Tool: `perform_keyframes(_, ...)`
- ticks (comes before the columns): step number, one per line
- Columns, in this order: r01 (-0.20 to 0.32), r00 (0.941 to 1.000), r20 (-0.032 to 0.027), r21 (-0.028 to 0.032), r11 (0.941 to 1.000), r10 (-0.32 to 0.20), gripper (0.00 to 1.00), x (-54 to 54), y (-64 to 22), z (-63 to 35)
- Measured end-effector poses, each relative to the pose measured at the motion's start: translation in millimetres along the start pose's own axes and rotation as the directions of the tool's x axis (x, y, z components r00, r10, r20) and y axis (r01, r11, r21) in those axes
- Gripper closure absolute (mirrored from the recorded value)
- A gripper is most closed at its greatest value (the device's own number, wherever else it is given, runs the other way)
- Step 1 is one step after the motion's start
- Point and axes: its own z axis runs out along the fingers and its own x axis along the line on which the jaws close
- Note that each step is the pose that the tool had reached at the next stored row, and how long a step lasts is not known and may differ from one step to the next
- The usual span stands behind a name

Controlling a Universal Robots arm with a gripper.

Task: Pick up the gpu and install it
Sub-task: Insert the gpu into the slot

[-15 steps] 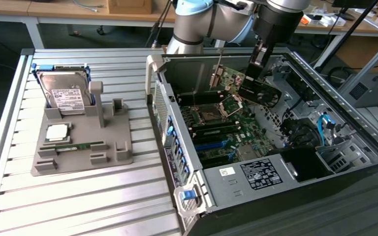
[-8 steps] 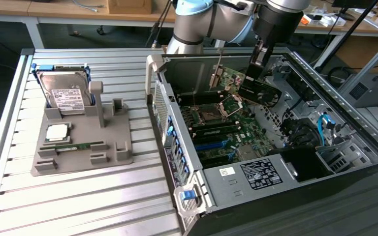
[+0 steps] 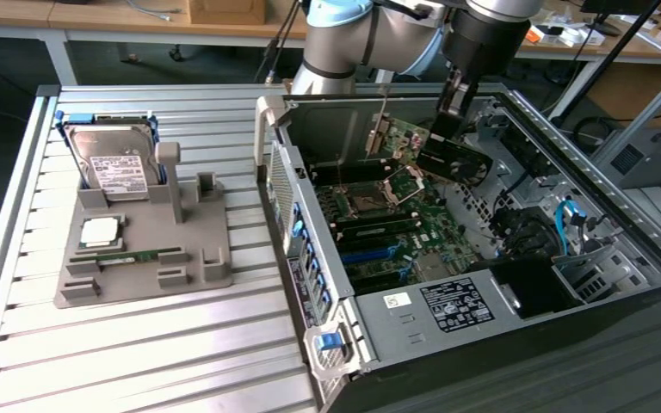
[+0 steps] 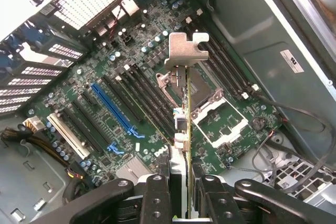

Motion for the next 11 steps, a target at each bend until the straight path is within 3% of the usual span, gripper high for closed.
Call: perform_keyframes(11,0.042,0.9991,0.0008,-0.0012,0.9991,-0.042,0.73,0.0,0.0,0.0)
